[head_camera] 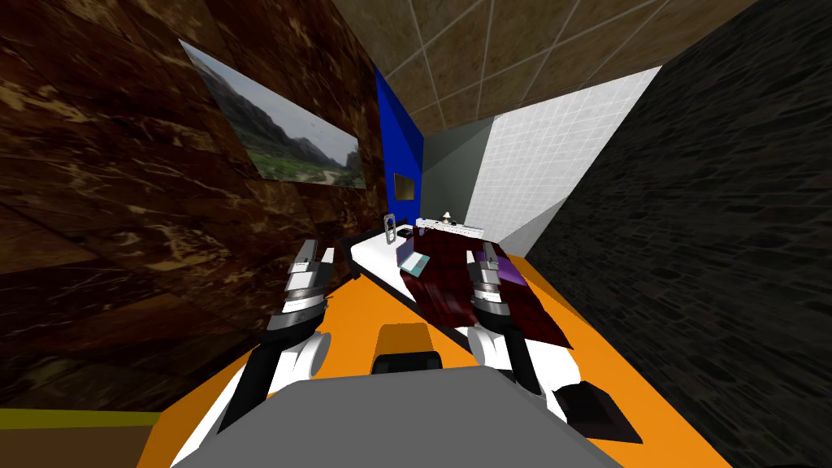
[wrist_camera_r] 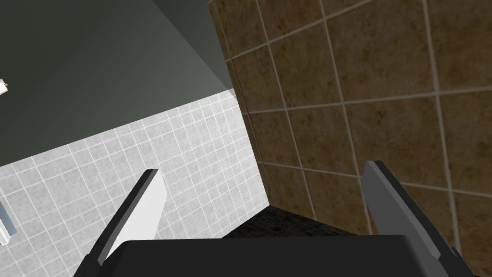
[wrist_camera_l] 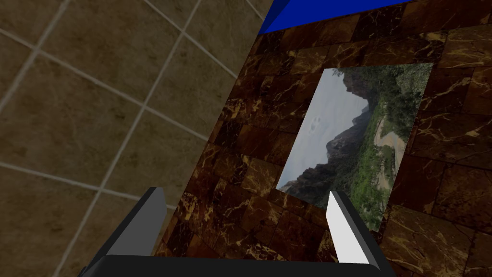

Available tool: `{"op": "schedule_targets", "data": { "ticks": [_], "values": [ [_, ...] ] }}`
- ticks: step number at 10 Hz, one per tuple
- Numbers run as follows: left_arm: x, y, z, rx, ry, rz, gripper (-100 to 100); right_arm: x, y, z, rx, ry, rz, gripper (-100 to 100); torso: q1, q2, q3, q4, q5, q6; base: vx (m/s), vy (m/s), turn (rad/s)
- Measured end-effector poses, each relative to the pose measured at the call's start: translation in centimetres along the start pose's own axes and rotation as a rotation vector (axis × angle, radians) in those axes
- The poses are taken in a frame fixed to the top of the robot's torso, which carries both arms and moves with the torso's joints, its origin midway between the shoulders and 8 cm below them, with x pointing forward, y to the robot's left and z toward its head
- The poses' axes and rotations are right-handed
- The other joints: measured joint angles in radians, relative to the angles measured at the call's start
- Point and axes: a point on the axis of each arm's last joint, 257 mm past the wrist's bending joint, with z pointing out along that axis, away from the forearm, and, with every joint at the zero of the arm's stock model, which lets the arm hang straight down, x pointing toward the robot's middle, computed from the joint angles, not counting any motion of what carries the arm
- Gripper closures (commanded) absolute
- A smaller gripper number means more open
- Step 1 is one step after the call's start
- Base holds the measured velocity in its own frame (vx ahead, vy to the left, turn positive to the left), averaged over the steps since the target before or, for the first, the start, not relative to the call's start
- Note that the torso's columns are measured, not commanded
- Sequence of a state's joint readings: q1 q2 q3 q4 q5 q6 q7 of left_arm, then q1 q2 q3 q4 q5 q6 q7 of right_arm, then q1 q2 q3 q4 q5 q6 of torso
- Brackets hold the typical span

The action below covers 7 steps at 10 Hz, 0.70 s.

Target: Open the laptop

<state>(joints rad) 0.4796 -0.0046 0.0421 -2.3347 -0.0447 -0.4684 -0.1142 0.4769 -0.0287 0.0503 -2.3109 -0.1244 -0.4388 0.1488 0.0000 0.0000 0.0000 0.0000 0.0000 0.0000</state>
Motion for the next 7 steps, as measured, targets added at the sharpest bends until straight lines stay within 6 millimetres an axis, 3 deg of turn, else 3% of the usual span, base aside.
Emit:
{"op": "schedule_targets", "data": {
  "ticks": [2, 7],
  "values": [
    [0.00, 0.00, 0.00, 0.000, 0.000, 0.000, 0, 0.00, 0.00, 0.00, 0.000, 0.000, 0.000, 0, 0.000, 0.104, -0.209, 0.105, 0.000, 0.000, 0.000, 0.000, 0.000],
    [0.00, -0.01, 0.00, 0.000, 0.000, 0.000, 0, 0.00, 0.02, 0.00, 0.000, 0.000, 0.000, 0, 0.000, 0.470, -0.939, 0.470, 0.000, 0.000, 0.000, 0.000, 0.000]
  ]
}}
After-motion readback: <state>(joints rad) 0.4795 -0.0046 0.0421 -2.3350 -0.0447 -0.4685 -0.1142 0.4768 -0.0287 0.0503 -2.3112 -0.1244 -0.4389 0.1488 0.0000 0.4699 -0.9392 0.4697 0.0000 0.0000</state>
